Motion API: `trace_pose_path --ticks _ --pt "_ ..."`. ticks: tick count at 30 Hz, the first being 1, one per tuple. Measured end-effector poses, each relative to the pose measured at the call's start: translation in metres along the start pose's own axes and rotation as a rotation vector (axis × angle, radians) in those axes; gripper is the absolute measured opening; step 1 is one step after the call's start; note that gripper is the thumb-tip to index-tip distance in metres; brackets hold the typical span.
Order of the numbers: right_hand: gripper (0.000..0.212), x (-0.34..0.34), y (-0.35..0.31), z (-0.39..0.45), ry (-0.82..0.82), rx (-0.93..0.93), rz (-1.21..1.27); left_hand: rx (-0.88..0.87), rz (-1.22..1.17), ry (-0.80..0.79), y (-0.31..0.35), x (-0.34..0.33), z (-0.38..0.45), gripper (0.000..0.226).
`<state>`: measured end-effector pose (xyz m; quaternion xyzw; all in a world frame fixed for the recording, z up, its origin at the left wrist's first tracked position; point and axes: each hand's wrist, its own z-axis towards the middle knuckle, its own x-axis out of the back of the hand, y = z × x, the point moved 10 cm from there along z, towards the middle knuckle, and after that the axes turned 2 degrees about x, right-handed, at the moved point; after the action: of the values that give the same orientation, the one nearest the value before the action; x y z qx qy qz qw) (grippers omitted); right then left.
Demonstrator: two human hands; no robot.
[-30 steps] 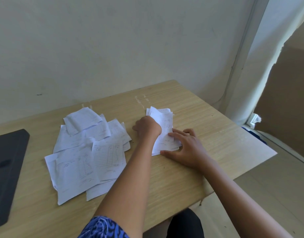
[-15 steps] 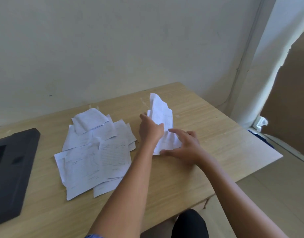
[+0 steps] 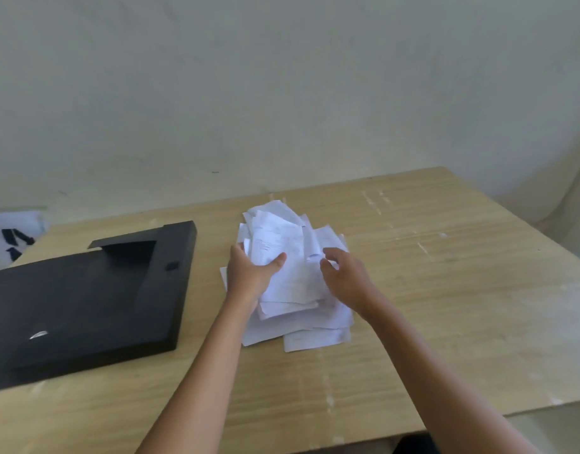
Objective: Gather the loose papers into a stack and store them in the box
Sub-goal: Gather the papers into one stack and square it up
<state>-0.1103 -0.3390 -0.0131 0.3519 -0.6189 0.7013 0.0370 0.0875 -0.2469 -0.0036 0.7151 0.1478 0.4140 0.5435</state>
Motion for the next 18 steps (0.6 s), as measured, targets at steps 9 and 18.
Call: trace_pose_path --ticks 9,18 --pt "0.024 0.028 0.024 -0.007 0.267 -0.007 -0.157 -0.278 0.429 0.214 0.001 0.037 -0.019 0.064" --pt "0.043 -0.001 0.007 -0.003 0.219 0.078 -0.288 -0.259 0.731 -0.105 -0.045 -0.016 -0.001 0.068"
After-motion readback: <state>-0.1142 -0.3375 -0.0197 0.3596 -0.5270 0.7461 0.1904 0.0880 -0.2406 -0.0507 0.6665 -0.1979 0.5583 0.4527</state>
